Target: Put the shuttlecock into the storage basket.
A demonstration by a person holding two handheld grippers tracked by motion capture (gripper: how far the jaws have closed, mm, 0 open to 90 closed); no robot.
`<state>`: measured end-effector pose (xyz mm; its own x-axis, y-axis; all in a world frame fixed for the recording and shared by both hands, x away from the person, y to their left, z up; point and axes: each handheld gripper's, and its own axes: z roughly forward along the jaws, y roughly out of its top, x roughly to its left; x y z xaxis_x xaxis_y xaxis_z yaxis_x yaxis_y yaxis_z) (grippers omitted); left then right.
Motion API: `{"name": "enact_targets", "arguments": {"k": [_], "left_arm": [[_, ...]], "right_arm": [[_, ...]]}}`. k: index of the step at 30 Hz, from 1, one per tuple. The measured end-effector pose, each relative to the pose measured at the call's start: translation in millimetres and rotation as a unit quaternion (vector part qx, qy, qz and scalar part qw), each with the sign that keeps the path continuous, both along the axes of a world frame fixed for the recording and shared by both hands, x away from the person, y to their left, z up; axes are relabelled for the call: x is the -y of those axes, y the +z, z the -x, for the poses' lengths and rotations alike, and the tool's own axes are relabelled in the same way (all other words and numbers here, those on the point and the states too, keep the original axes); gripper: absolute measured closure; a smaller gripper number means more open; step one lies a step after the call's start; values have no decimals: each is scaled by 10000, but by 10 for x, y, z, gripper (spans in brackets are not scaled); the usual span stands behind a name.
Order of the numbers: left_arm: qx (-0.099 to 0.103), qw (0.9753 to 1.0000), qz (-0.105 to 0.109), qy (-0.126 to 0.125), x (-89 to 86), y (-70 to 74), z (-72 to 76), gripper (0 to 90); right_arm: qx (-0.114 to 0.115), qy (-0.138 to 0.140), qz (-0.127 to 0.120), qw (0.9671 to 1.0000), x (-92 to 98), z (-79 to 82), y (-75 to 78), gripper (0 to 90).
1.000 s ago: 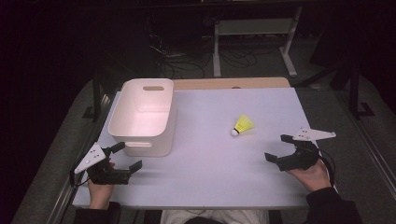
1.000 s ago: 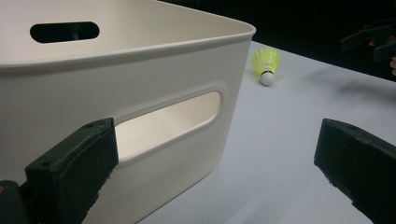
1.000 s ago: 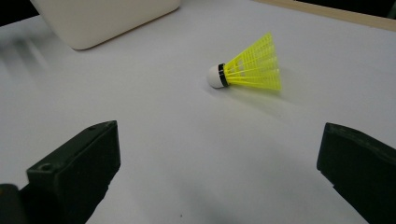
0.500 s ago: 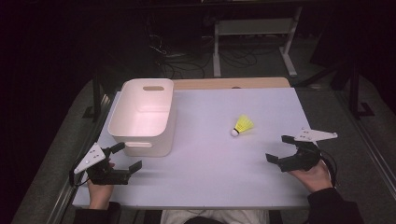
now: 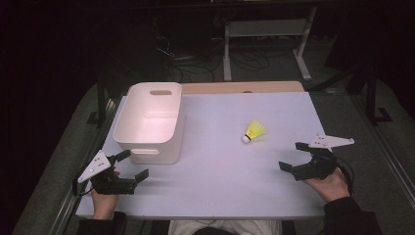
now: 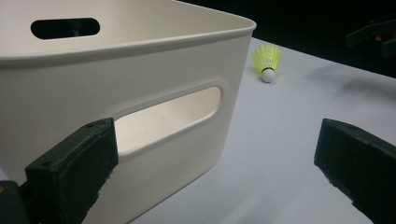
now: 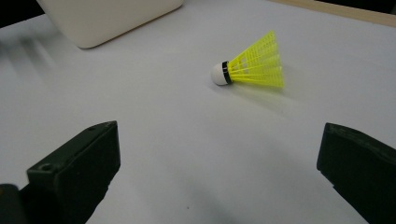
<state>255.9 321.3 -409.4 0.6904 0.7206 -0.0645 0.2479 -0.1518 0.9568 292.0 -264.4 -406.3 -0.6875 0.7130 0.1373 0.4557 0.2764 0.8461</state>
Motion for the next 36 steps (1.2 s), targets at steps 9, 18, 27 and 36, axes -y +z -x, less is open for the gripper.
{"name": "enact_targets", "arguments": {"k": [9, 18, 27, 36], "left_arm": [[-2, 10000, 24, 11, -2, 1, 9, 0], [-6, 10000, 18, 17, -4, -1, 13, 0], [-23, 10000, -5, 17, -3, -3, 10, 0], [-27, 10000, -8, 20, -3, -4, 12, 0]], "right_arm": [[-163, 71, 135, 9998, -26, -41, 4, 0], [-114, 145, 284, 9994, -43, -75, 116, 0], [-59, 164, 272, 9995, -28, -131, 241, 0], [-44, 241, 353, 9991, -49, -224, 375, 0]]}}
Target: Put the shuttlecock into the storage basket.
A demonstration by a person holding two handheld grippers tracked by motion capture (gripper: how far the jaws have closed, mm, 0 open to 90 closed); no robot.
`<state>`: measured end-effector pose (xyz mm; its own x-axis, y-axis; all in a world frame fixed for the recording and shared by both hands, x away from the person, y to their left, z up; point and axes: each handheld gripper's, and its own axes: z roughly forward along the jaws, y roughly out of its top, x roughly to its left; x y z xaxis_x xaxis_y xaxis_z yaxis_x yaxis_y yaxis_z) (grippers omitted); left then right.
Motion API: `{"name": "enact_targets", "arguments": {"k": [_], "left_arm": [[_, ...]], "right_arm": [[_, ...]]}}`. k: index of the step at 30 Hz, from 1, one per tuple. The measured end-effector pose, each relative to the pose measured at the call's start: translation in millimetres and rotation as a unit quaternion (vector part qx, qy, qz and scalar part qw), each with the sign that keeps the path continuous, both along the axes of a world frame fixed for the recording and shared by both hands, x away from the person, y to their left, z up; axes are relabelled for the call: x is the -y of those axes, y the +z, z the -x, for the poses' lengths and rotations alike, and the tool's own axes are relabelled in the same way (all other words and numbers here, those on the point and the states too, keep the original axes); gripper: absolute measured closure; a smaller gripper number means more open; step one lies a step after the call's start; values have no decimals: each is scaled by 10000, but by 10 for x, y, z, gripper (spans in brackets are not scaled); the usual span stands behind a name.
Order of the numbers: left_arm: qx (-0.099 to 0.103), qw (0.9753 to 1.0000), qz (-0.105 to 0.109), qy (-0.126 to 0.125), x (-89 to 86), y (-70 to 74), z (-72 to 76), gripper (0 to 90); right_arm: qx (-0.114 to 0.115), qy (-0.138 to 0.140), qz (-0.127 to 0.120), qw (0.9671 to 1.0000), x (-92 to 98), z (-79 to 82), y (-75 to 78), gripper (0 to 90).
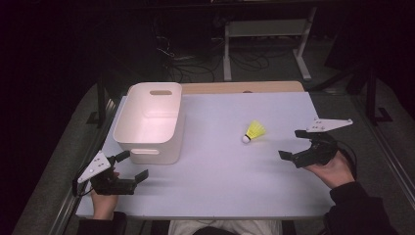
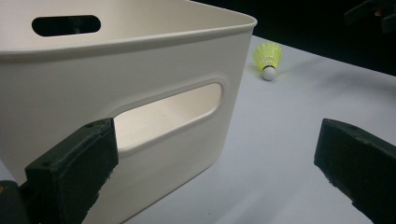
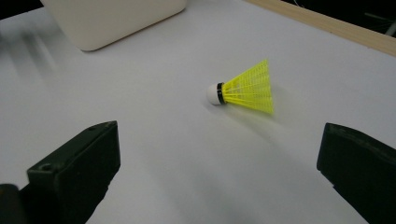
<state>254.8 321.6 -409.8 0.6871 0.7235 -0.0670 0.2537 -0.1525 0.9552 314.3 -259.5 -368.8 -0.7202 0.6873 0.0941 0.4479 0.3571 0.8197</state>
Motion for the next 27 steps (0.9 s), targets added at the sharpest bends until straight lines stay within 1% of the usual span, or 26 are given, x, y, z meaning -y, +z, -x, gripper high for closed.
{"name": "enact_targets", "arguments": {"k": [5, 10, 16, 27], "left_arm": [[-31, 10000, 2, -21, 6, -4, -5, 0], [-32, 10000, 2, -13, 5, -3, -3, 0], [-34, 10000, -2, -4, 4, -3, -1, 0], [-16, 10000, -14, 23, -3, -1, 1, 0]], "right_arm": [[-54, 31, 2, 10000, -18, -79, 32, 0], [-90, 129, 105, 9998, -91, -163, 54, 0], [-113, 218, 164, 9996, -145, -245, 91, 0], [-105, 282, 159, 9994, -166, -349, 160, 0]]}}
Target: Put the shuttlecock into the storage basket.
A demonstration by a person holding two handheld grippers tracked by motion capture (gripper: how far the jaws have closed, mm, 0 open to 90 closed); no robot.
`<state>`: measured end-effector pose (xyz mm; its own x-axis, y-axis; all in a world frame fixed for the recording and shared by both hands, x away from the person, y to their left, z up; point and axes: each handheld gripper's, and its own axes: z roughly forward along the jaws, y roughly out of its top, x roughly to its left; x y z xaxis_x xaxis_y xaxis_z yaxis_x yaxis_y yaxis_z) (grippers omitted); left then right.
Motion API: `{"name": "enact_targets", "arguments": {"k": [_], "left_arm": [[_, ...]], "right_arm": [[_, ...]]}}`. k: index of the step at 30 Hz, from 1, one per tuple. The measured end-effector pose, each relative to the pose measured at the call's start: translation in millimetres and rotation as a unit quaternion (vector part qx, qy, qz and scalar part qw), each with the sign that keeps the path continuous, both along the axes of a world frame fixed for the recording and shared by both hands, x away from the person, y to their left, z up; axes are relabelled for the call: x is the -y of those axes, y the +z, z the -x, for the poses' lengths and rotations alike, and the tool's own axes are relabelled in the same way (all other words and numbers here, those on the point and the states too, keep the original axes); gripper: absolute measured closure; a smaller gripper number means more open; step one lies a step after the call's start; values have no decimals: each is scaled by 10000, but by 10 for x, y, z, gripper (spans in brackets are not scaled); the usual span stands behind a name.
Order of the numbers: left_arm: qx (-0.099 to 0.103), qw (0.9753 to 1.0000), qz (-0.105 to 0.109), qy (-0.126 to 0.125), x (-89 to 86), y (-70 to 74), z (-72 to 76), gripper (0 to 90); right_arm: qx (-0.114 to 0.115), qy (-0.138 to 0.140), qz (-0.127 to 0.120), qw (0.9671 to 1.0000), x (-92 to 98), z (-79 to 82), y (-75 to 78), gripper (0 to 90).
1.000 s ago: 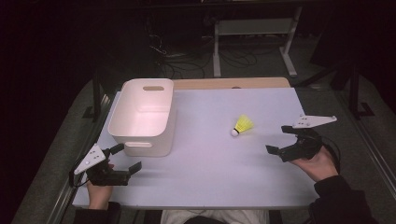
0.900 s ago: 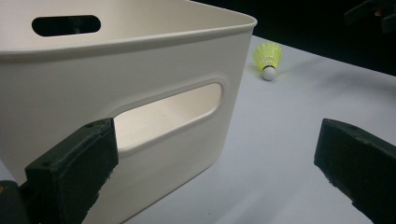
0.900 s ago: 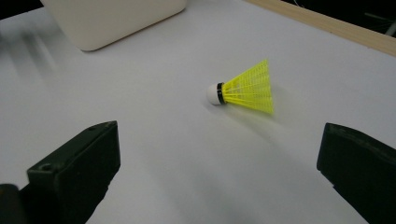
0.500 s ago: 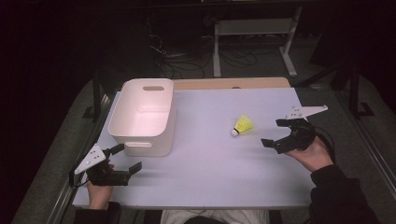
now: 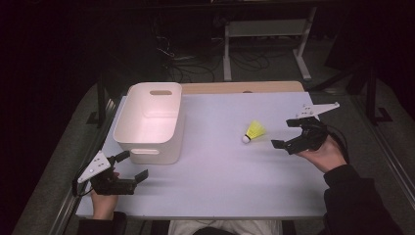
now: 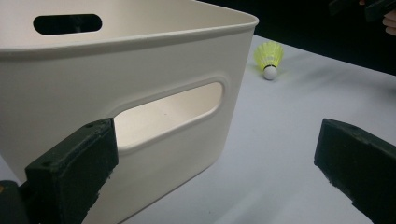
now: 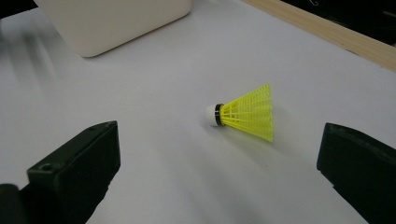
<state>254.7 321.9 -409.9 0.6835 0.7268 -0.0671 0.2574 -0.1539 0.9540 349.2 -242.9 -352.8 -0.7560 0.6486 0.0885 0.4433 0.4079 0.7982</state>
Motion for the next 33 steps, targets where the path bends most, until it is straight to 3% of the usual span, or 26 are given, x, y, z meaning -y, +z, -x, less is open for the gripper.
{"name": "enact_targets", "arguments": {"k": [10, 18, 33], "left_arm": [[-3, 10000, 0, -6, -1, 1, 4, 0], [0, 10000, 6, -8, -2, 1, 5, 0], [-7, 10000, 8, -25, 2, 0, 4, 0]], "right_arm": [[-45, 24, 76, 10000, -36, -101, 13, 0], [-135, -83, 83, 9998, -14, -241, -25, 0], [-239, -35, 185, 9995, -65, -418, -124, 0]]}}
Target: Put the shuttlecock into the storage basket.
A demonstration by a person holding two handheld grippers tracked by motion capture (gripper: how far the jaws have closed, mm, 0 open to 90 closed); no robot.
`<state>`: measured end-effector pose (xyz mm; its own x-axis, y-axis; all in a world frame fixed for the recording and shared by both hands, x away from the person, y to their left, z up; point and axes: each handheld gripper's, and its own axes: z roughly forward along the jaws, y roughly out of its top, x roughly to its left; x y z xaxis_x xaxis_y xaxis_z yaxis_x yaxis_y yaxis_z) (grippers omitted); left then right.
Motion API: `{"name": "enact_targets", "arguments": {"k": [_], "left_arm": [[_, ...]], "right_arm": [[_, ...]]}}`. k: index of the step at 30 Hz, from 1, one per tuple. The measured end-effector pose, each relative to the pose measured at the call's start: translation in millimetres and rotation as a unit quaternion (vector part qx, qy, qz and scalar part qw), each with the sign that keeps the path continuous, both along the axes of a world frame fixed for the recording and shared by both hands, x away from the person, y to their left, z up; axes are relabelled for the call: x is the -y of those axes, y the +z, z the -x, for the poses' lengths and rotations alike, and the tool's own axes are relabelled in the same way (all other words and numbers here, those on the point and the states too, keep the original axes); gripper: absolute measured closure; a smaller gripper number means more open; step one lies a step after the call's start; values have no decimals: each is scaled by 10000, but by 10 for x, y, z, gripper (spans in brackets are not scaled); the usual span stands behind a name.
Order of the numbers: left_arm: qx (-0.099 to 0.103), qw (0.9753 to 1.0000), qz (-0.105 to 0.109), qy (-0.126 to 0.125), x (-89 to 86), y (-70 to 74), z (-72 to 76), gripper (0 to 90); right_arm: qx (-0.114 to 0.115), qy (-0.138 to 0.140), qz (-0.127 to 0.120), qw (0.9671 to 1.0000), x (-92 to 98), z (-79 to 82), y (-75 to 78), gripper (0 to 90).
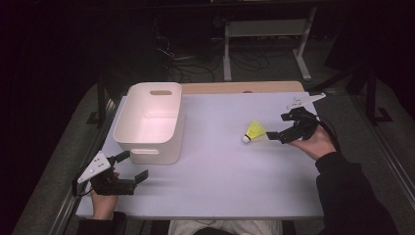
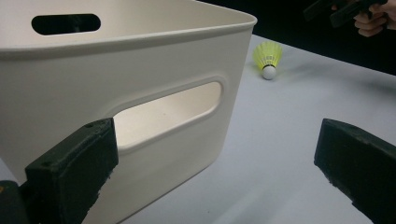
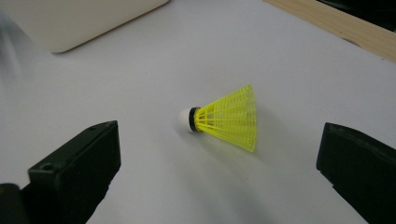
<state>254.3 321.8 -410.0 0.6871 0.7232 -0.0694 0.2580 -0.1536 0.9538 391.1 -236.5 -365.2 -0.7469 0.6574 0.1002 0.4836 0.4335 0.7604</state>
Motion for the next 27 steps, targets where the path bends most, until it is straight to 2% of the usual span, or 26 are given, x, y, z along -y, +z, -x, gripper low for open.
{"name": "enact_targets", "arguments": {"k": [3, 4, 8, 15, 20, 25, 26, 27], "left_arm": [[4, 10000, -5, 4, -2, 1, 0, 0], [4, 10000, -5, 4, -2, 1, 1, 0], [5, 10000, 1, 1, -1, 1, 1, 0], [6, 10000, 2, -5, -1, 1, 0, 0], [5, 10000, 5, -9, -1, 1, 0, 0], [-1, 10000, 4, -8, 0, 0, 0, 0], [0, 10000, 2, -8, -1, 0, 0, 0], [0, 10000, 7, -8, 0, 0, 1, 0]], "right_arm": [[-29, 10, 18, 10000, -8, -25, -23, 0], [-79, 43, 8, 10000, -12, -47, -39, 35], [-100, 56, 9, 9999, -18, -74, -62, 53], [-244, 144, -28, 9996, -24, -136, -110, 142], [-417, 269, 25, 9988, -22, -166, -151, 259], [-525, 378, 56, 9979, -19, -191, -188, 431], [-570, 426, 64, 9974, -16, -202, -202, 521], [-570, 426, 64, 9974, -16, -202, -202, 521]]}}
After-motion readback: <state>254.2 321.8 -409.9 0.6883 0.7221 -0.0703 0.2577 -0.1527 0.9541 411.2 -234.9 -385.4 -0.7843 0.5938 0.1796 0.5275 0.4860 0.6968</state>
